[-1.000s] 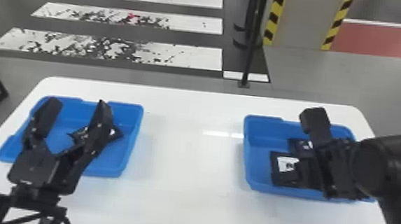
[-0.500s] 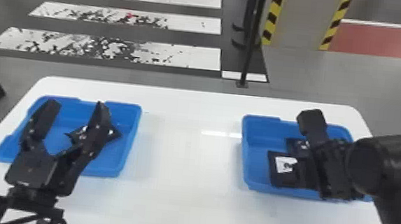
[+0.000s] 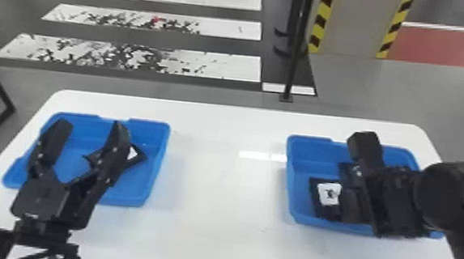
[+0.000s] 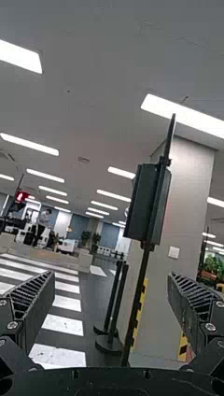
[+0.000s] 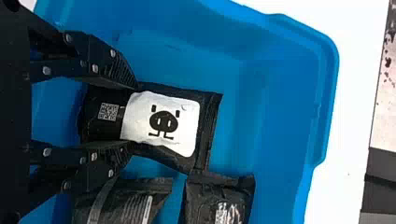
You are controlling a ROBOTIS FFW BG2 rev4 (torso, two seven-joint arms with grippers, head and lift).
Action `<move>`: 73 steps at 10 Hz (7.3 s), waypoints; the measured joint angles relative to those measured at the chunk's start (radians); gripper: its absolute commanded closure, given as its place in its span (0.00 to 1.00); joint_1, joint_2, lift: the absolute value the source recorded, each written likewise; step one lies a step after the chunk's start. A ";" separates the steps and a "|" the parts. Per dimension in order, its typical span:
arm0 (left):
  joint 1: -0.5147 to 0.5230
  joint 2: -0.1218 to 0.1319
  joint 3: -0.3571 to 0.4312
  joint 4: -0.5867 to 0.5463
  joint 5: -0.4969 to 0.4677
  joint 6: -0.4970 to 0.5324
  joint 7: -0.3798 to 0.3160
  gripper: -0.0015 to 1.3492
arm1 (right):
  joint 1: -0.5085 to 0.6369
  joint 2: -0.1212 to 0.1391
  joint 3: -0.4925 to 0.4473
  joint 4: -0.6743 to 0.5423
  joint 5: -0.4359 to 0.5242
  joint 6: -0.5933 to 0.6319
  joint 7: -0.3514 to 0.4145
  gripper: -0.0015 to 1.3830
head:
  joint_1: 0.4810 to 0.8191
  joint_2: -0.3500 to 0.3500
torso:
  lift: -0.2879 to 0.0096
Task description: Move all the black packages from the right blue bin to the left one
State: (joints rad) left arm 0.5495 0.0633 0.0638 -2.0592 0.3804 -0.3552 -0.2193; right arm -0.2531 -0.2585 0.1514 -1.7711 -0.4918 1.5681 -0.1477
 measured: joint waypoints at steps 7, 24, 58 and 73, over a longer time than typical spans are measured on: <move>0.005 -0.003 0.002 0.007 0.005 -0.019 0.000 0.11 | 0.217 0.015 -0.110 -0.132 -0.004 -0.507 0.181 0.76 | 0.63 0.62 | 0.50; -0.088 0.050 -0.152 -0.094 -0.033 0.296 -0.031 0.13 | 0.084 -0.069 0.373 -0.092 -0.213 -1.051 0.676 0.76 | 0.63 0.91 | 0.50; -0.038 0.013 -0.012 -0.056 -0.136 0.186 0.008 0.18 | 0.149 0.007 -0.199 -0.227 0.270 -0.049 0.127 0.11 | 0.63 0.35 | 0.50; -0.017 0.004 0.010 -0.055 -0.129 0.144 0.008 0.19 | 0.097 -0.002 -0.192 0.023 0.234 -0.281 0.199 0.64 | 0.63 0.38 | 0.50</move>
State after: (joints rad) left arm 0.5324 0.0675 0.0737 -2.1144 0.2510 -0.2110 -0.2117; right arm -0.1565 -0.2601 -0.0402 -1.7480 -0.2583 1.2875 0.0510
